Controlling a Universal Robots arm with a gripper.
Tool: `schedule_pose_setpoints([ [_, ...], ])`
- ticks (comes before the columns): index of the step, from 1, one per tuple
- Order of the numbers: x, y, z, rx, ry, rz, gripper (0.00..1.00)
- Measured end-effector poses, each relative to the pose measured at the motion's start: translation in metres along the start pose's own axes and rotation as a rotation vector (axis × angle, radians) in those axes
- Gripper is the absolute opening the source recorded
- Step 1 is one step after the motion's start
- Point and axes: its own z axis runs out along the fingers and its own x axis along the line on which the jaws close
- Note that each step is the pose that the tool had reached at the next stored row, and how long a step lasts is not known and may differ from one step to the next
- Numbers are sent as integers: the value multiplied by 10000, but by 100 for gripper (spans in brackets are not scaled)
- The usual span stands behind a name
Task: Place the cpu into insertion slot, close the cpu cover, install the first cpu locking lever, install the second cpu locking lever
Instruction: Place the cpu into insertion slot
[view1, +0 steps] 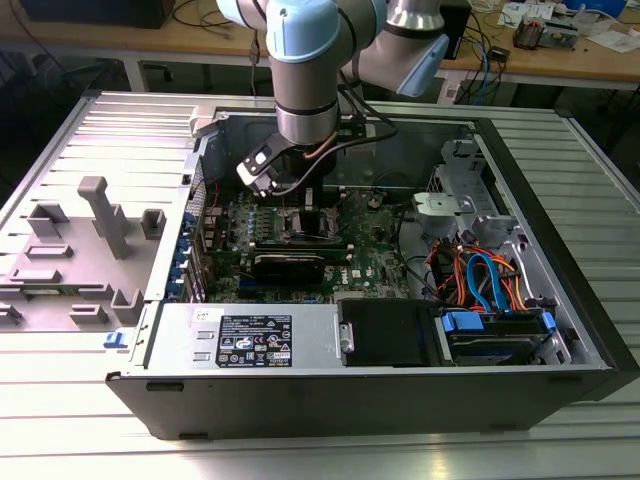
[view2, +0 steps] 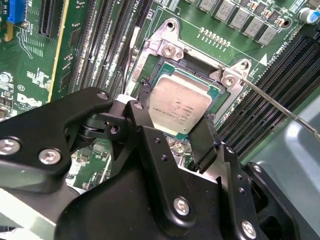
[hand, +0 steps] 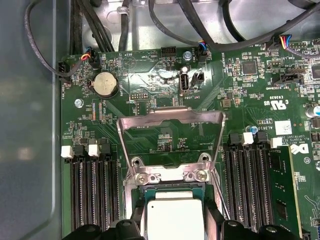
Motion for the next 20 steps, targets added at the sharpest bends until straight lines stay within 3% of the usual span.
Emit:
schedule_pose_setpoints([
  [5,1,2,15,-12,18,-3,56],
  [6,1,1,14,-7,15,-3,62],
  [11,1,1,9,-2,6,0,62],
  [20,2,30,-115,54,3,-2,62],
])
